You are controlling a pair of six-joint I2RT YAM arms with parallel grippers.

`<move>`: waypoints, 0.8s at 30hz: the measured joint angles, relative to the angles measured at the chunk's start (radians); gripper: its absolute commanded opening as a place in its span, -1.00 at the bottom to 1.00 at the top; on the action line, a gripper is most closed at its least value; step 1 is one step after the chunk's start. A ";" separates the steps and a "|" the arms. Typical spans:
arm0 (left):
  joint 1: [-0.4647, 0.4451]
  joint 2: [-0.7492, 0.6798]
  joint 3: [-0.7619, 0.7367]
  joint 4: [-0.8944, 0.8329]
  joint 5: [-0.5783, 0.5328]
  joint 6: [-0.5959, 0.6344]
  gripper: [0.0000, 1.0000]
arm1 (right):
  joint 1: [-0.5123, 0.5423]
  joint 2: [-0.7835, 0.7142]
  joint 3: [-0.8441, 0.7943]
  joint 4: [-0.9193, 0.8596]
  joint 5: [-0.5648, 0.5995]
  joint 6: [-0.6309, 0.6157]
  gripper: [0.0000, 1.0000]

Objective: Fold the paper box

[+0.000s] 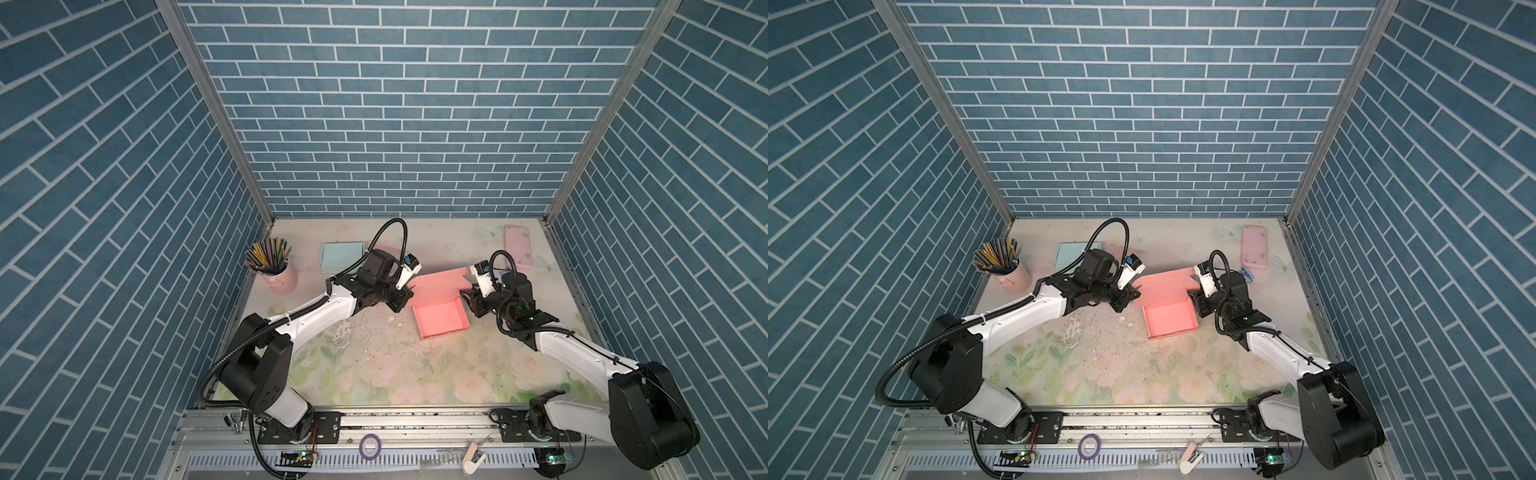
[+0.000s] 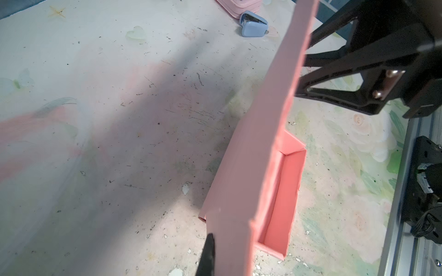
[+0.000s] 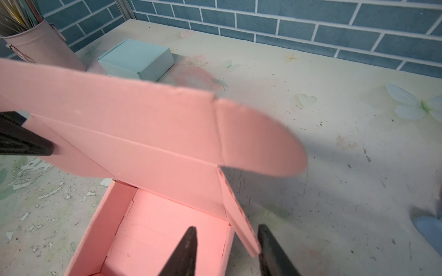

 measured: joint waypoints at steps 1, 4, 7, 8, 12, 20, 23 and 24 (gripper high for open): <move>0.000 0.000 0.000 0.000 0.000 0.000 -0.96 | 0.000 0.000 0.000 0.000 -0.005 -0.001 -0.41; 0.000 0.000 0.000 0.000 0.000 0.000 -0.96 | -0.001 0.000 0.000 0.000 -0.016 -0.003 -0.54; 0.000 0.000 0.000 0.000 -0.003 0.000 -0.96 | -0.001 0.000 0.003 -0.001 -0.028 -0.005 -0.60; 0.000 0.000 0.000 -0.001 -0.004 0.000 -0.96 | -0.001 0.000 0.003 -0.001 -0.033 -0.004 -0.60; 0.000 0.000 0.000 -0.001 -0.004 0.003 -0.96 | -0.001 0.000 0.004 0.000 -0.044 -0.005 -0.58; -0.003 -0.001 0.000 -0.004 -0.005 0.007 -0.96 | -0.001 0.035 0.059 -0.004 -0.042 -0.005 -0.61; -0.006 -0.002 0.000 -0.007 -0.009 0.008 -0.96 | -0.001 0.045 0.073 -0.004 -0.043 -0.009 -0.65; -0.007 -0.002 0.000 -0.008 -0.011 0.008 -0.96 | -0.001 0.047 0.074 -0.003 -0.043 -0.011 -0.68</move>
